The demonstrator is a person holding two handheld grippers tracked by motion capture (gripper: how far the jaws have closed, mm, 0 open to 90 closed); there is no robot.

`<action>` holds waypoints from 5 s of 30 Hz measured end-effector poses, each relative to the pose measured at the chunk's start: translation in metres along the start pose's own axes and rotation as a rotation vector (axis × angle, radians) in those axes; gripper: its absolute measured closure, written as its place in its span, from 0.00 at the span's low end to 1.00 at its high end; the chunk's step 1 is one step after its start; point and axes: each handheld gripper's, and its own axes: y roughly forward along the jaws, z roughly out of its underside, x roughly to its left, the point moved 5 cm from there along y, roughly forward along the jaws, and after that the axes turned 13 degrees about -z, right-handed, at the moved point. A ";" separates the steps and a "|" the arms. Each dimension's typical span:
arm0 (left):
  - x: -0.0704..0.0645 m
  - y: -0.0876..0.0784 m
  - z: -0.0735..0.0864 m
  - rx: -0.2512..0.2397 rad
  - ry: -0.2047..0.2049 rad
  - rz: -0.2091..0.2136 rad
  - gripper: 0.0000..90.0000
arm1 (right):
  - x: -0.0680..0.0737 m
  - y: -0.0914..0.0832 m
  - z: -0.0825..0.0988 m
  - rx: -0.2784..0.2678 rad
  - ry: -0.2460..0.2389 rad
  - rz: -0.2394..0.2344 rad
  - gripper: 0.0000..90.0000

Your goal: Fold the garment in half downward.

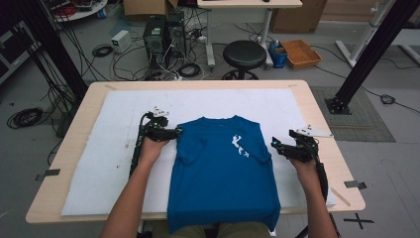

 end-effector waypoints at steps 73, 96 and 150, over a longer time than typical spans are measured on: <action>0.007 -0.069 0.010 -0.199 -0.231 0.371 0.96 | 0.021 0.038 -0.023 0.093 -0.049 -0.203 0.97; -0.025 -0.129 0.079 -0.050 0.002 0.568 0.96 | 0.069 -0.051 0.044 0.165 -0.044 -0.383 0.97; -0.029 -0.056 0.036 -0.062 -0.038 0.275 0.67 | 0.048 0.032 0.008 0.239 -0.078 -0.256 0.75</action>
